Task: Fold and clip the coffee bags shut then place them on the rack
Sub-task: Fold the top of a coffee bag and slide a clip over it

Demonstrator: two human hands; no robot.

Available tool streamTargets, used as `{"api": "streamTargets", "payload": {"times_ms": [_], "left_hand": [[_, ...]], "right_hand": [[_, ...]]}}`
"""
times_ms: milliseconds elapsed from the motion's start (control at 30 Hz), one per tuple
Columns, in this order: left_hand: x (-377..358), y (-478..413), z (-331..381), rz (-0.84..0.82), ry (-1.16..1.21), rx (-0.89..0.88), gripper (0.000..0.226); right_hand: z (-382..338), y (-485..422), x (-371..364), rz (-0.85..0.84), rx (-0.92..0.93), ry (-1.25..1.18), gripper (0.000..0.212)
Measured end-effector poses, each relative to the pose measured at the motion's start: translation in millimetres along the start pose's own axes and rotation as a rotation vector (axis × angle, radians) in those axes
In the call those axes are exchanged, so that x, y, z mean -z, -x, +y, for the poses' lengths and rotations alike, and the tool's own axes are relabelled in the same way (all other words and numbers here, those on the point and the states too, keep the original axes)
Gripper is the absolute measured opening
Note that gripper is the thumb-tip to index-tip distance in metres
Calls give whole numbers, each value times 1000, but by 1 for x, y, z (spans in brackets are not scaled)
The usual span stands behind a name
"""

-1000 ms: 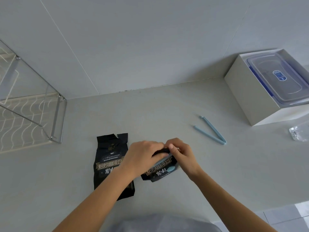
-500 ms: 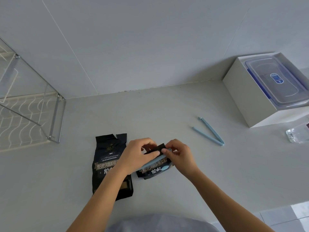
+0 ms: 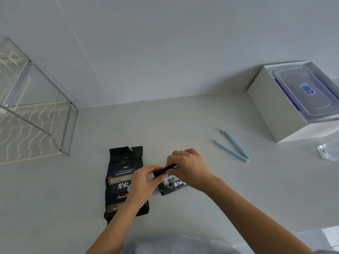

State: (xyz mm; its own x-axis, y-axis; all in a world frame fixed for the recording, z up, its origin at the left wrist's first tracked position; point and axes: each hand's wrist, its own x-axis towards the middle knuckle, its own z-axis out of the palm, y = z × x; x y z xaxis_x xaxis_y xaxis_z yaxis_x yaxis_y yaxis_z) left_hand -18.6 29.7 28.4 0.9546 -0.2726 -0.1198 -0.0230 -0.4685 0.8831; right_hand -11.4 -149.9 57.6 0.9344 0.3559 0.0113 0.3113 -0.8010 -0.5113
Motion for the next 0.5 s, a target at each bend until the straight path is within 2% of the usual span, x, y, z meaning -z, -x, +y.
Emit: {"api": "streamTargets", "payload": {"times_ms": [133,267,433,500], "left_hand": [[-3,7,-5,94,-20,-55,26],[4,14,-11,136,-24,-60,26],[17,16,-21,85,-135,-135,31],[12,9,-17,60,-163,-136,39]], "right_hand": [[3,-1,4,-23,12,-28,7],[7,1,11,-26,-83,-87,3],[21,2,27,-47,-92,-30,5],[22,5,26,-67,-95,-33,5]]}}
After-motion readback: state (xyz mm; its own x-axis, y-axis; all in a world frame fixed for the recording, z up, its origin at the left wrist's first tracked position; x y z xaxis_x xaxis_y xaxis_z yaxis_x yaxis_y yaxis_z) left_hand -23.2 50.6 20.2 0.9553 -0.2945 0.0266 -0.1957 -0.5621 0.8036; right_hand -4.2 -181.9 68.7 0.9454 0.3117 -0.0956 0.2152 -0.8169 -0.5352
